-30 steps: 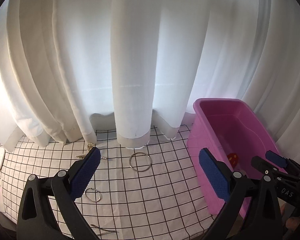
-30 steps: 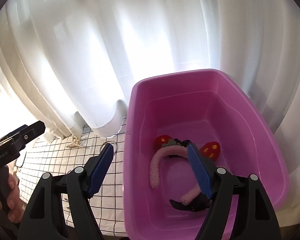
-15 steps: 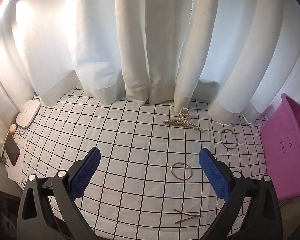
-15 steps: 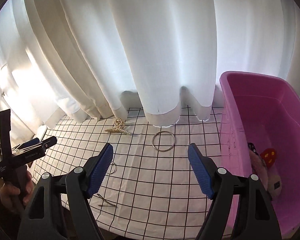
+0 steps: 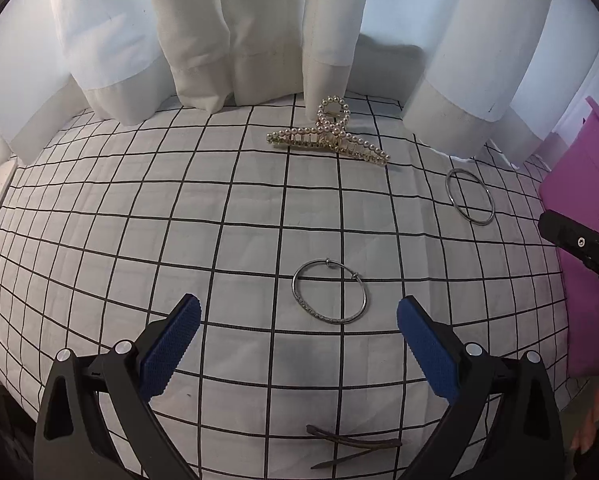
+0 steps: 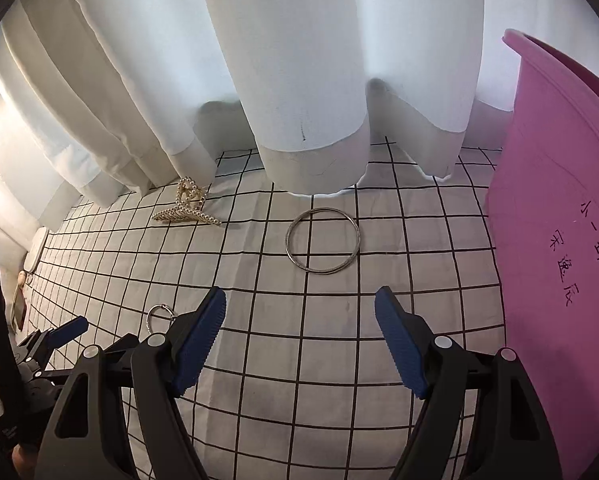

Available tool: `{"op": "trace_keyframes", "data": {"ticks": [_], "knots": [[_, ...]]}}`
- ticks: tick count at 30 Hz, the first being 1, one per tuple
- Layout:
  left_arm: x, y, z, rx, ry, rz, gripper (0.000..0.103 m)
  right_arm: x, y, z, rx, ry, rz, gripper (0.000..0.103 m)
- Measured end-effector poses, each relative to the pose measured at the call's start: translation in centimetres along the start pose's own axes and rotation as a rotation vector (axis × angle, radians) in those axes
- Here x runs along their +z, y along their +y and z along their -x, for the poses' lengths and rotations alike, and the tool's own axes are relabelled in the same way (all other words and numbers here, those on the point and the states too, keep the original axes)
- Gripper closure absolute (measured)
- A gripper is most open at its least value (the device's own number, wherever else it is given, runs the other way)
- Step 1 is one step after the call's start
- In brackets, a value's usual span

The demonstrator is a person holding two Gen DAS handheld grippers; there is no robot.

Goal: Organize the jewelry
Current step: 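Withdraw both tools from the tub toward the metal hoop rings, then grasp the small hoop ring with the left tool while the right tool approaches the large ring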

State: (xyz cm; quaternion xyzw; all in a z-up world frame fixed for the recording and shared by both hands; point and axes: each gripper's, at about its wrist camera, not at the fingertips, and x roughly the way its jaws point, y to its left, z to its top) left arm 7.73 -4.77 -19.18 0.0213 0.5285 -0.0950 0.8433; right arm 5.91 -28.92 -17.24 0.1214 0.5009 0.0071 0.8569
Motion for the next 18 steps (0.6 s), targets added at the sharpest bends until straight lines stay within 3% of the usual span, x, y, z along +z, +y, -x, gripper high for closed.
{"op": "trace_keyframes", "data": {"ticks": [9, 18], "knots": [[0.1, 0.0, -3.2, 0.042, 0.038, 0.035, 0.006, 1.2, -0.9, -6.0, 0.004, 0.068, 0.043, 0.029], [-0.4, -0.2, -4.3, 0.067, 0.050, 0.047, 0.006, 2.4, -0.8, -8.8, -0.013, 0.082, 0.076, 0.030]]}}
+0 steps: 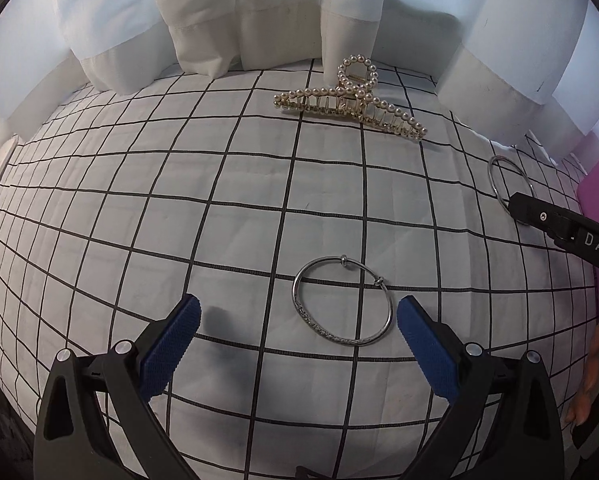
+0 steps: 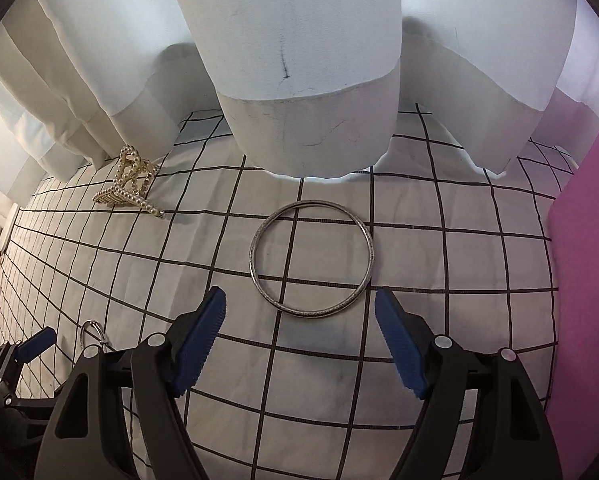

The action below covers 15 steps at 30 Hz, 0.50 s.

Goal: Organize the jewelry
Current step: 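Grasp the small hoop ring with the left tool while the right tool approaches the large ring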

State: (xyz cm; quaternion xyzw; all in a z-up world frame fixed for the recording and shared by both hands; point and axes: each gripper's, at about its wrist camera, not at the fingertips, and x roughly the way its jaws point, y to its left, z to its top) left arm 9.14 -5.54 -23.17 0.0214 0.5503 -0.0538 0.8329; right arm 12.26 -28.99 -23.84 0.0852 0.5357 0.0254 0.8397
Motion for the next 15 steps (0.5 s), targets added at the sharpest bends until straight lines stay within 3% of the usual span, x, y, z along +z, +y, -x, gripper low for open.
{"op": "trace_keyframes", "data": {"ticks": [8, 12, 15], "knots": [[-0.4, 0.0, -0.5, 0.015, -0.001, 0.008, 0.006, 1.6, 0.7, -1.5, -0.056, 0.007, 0.075, 0.029], [-0.4, -0.1, -0.5, 0.024, -0.009, 0.012, 0.005, 1.8, 1.9, -2.4, -0.104, 0.006, 0.155, 0.019], [-0.5, -0.1, -0.7, 0.030, -0.014, 0.016, 0.005, 2.2, 1.7, -2.9, -0.104, 0.000, 0.143, 0.011]]}}
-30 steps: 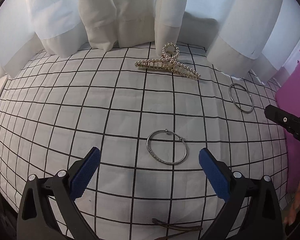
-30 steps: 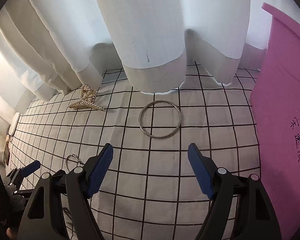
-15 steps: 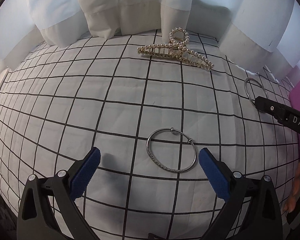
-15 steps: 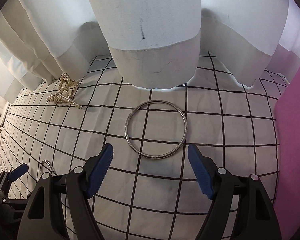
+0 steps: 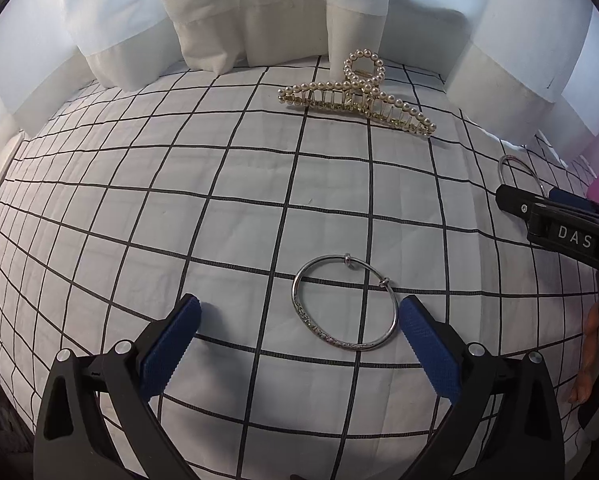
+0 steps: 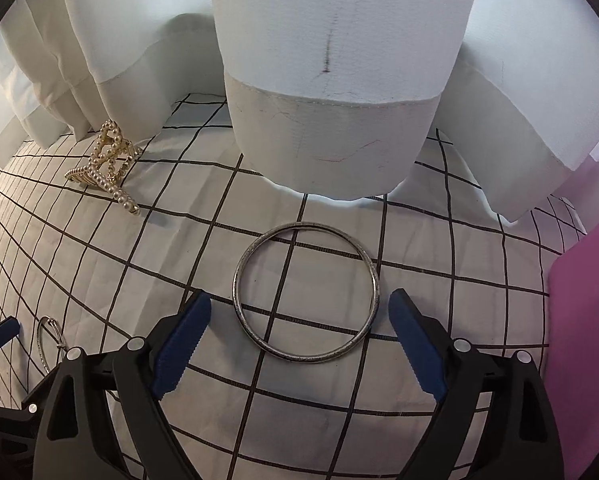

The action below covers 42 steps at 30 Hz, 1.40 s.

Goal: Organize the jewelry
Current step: 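Grasp the small hoop ring with the left tool while the right tool approaches the large ring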

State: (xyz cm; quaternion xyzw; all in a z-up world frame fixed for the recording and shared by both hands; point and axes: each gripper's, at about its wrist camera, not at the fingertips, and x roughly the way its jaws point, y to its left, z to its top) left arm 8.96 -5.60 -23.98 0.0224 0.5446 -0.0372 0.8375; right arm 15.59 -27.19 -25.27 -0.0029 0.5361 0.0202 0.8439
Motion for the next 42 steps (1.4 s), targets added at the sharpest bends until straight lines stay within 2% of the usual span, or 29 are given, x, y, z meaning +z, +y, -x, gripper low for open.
{"op": "trace_keyframes", "data": {"ticks": [2, 10, 17, 23, 26, 28, 31, 32, 37, 38, 39, 42], "knots": [[0.0, -0.1, 0.0, 0.003, -0.003, 0.003, 0.005, 0.2, -0.3, -0.3, 0.003, -0.009, -0.001, 0.008], [0.1, 0.0, -0.1, 0.014, -0.012, 0.027, 0.005, 1.7, -1.0, -0.7, 0.011, -0.046, 0.021, 0.008], [0.2, -0.2, -0.1, 0.027, -0.028, 0.049, 0.005, 0.2, -0.6, -0.4, 0.015, -0.084, 0.029, 0.009], [-0.5, -0.4, 0.4, 0.015, -0.041, 0.018, 0.009, -0.7, -0.4, 0.0, 0.011, -0.064, 0.016, 0.009], [-1.3, -1.1, 1.3, -0.005, -0.078, -0.018, 0.027, -0.7, -0.4, 0.1, 0.019, -0.055, 0.018, 0.009], [-1.5, -2.0, 1.8, -0.024, -0.093, -0.050, 0.052, -0.7, -0.3, 0.2, 0.022, -0.053, 0.020, 0.010], [-1.5, -2.4, 1.9, -0.031, -0.095, -0.055, 0.055, -0.9, -0.3, 0.6, 0.026, -0.068, 0.026, 0.019], [-1.4, -2.1, 1.9, -0.048, -0.094, -0.041, 0.055, -1.0, -0.2, 1.0, 0.025, -0.078, 0.028, 0.032], [-1.5, -1.8, 2.2, -0.060, -0.096, -0.042, 0.058, -1.1, -0.1, 1.3, 0.031, -0.076, 0.023, 0.032], [-1.5, -1.8, 2.5, -0.077, -0.111, -0.046, 0.078, -1.2, -0.1, 1.3, 0.031, -0.079, 0.019, 0.032], [-1.5, -2.0, 2.6, -0.061, -0.106, -0.060, 0.099, -1.3, -0.1, 1.4, 0.032, -0.082, 0.016, 0.032], [-1.3, -1.7, 2.0, -0.076, -0.064, -0.033, 0.100, -1.7, -0.3, 1.5, 0.036, -0.088, 0.008, 0.032]]}}
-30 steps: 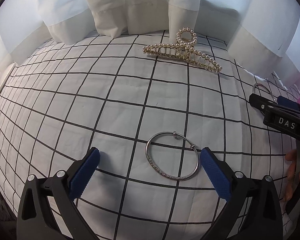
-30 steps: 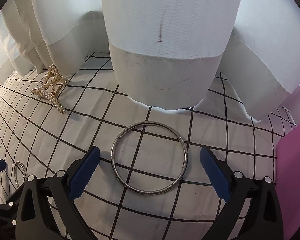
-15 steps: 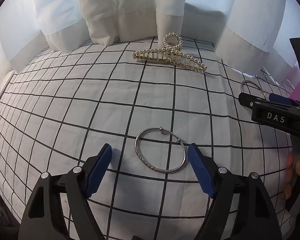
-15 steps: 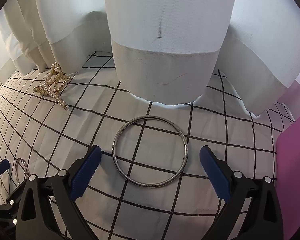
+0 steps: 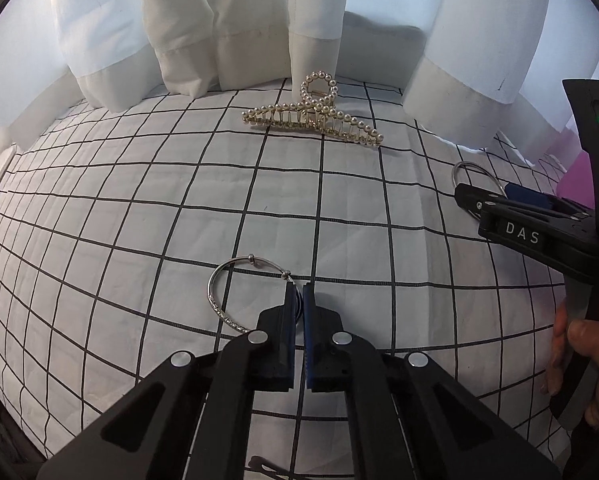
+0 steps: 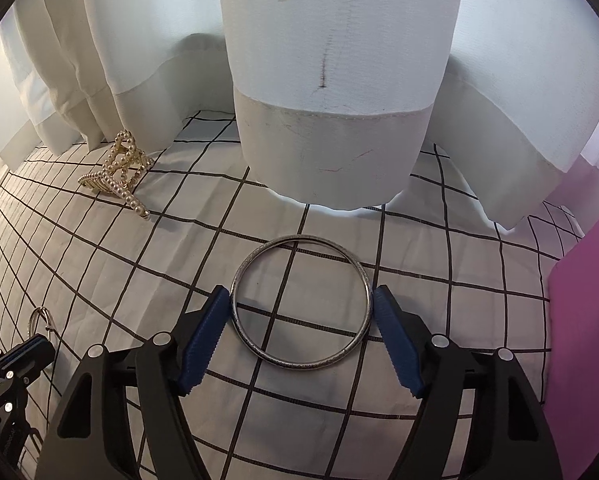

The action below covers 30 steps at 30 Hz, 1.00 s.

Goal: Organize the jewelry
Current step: 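Grasp the small hoop ring with the left tool while the right tool approaches the large ring, then carry the small hoop with the left tool while the right tool carries the large ring to the tub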

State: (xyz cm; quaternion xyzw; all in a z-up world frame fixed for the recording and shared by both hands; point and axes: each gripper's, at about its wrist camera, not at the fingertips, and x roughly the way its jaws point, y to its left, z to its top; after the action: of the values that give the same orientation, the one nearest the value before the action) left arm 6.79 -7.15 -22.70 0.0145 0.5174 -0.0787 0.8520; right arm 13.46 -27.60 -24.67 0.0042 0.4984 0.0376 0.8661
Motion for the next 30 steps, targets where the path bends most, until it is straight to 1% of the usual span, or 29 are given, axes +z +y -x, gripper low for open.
{"op": "trace_keyframes", "data": {"ticks": [3, 5, 7, 11, 23, 25, 27, 30], "knots": [[-0.1, 0.3, 0.1, -0.005, -0.011, 0.000, 0.100, -0.3, -0.1, 0.2, 0.003, -0.004, -0.005, 0.032], [-0.1, 0.6, 0.3, -0.020, -0.013, 0.015, 0.100, -0.5, -0.2, 0.3, 0.004, -0.003, -0.003, 0.032], [-0.1, 0.9, 0.8, -0.048, -0.034, 0.029, 0.100, -0.6, -0.3, 0.3, 0.006, -0.003, -0.003, 0.032], [0.3, 1.2, 2.1, -0.063, -0.075, 0.027, 0.100, -0.7, -0.4, 0.4, 0.005, -0.004, -0.003, 0.032], [0.8, 2.1, 4.6, -0.100, -0.129, 0.049, 0.100, -1.5, -0.8, 1.6, 0.031, -0.010, -0.037, 0.032], [0.8, 1.9, 4.5, -0.093, -0.130, 0.041, 0.100, -1.7, -0.7, 1.7, 0.025, -0.013, -0.033, 0.032], [0.8, 2.0, 4.4, -0.098, -0.121, 0.049, 0.100, -1.7, -0.6, 1.7, 0.029, -0.015, -0.035, 0.032], [0.9, 2.0, 4.9, -0.107, -0.128, 0.053, 0.100, -1.8, -0.6, 2.4, 0.029, -0.030, -0.034, 0.032]]}}
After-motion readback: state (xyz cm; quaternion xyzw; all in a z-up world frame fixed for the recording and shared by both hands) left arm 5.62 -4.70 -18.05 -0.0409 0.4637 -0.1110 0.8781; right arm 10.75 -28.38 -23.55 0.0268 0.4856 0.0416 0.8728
